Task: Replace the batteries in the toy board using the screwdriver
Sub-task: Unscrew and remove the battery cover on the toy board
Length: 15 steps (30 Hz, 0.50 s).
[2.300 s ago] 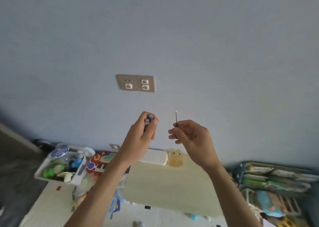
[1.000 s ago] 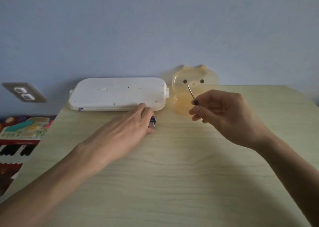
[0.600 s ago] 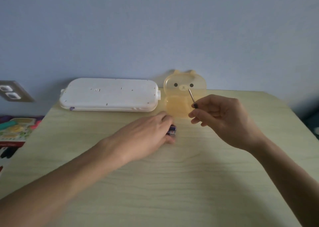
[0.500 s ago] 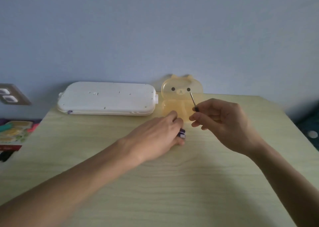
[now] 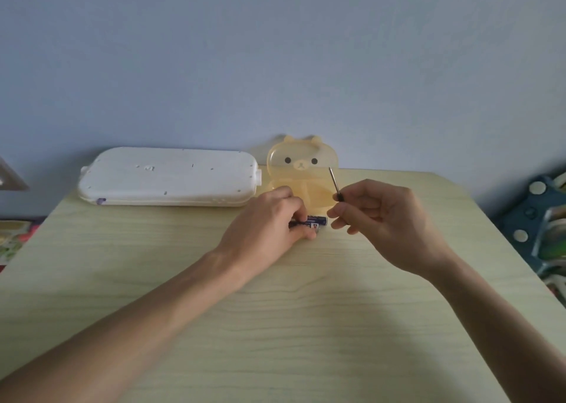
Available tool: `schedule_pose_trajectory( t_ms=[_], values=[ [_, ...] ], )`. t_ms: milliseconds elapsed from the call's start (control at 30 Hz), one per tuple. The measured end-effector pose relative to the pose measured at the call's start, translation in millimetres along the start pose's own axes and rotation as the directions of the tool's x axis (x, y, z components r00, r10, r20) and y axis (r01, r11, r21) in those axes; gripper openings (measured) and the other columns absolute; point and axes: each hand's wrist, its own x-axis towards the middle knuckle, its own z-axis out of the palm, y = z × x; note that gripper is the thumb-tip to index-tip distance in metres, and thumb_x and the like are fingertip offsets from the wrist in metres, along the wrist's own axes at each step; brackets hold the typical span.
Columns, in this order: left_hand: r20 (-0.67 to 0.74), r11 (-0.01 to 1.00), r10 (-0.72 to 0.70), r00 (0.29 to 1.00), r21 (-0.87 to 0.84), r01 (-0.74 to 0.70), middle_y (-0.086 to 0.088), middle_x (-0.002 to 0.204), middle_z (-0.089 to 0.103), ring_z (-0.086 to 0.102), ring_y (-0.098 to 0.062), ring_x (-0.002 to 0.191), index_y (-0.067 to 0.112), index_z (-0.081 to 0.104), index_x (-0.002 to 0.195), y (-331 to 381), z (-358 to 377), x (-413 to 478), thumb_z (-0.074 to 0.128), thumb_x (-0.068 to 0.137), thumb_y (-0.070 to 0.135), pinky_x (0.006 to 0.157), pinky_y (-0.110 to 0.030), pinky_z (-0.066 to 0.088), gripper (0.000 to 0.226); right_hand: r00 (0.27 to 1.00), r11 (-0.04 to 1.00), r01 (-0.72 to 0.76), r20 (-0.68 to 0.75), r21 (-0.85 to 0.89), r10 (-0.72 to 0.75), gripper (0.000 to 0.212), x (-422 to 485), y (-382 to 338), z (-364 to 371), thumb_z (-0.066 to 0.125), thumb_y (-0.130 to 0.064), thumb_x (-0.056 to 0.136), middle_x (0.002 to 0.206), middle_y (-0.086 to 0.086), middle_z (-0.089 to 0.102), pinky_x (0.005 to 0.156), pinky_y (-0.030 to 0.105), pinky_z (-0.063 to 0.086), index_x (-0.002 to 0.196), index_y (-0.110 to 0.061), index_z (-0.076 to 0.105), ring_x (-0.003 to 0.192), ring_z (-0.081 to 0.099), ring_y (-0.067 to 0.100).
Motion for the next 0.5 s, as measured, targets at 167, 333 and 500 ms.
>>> schedule_pose_trajectory(
  t_ms=[167,333,500],
  values=[
    [-0.050,0.999,-0.031,0.998,0.012,0.031,0.003,0.085,0.068,0.051,-0.016,0.064,0.015,0.079,0.084,1,5,0,0.096,0.073,0.043,0.064,-0.034,0.048,0.034,1.000,1.000,-0.011,0.001,-0.030,0.011,0.005,-2,-1,-1,0.073,-0.009,0.095,0.086,0.003,0.083,0.071,0.037,0.064,0.100,-0.007,0.072,0.079,0.081,0.017],
    [-0.065,0.999,-0.008,0.998,0.049,0.011,0.013,0.090,0.069,0.055,-0.006,0.065,0.023,0.080,0.091,1,-24,5,0.093,0.069,0.055,0.069,-0.032,0.052,0.041,1.000,0.999,-0.018,0.001,-0.027,0.018,0.003,-5,-1,-4,0.072,-0.010,0.095,0.086,-0.001,0.083,0.073,0.040,0.064,0.098,-0.011,0.073,0.079,0.081,0.016],
    [0.046,0.969,-0.086,0.995,0.238,0.073,0.015,0.117,0.066,0.064,-0.015,0.115,0.032,0.074,0.123,-60,-114,15,0.083,0.053,0.082,0.101,-0.041,0.051,0.086,1.000,1.000,-0.026,-0.001,-0.018,0.026,0.004,-8,-1,-7,0.071,-0.010,0.095,0.087,-0.003,0.083,0.072,0.036,0.065,0.098,-0.013,0.073,0.080,0.081,0.014]
  ],
)
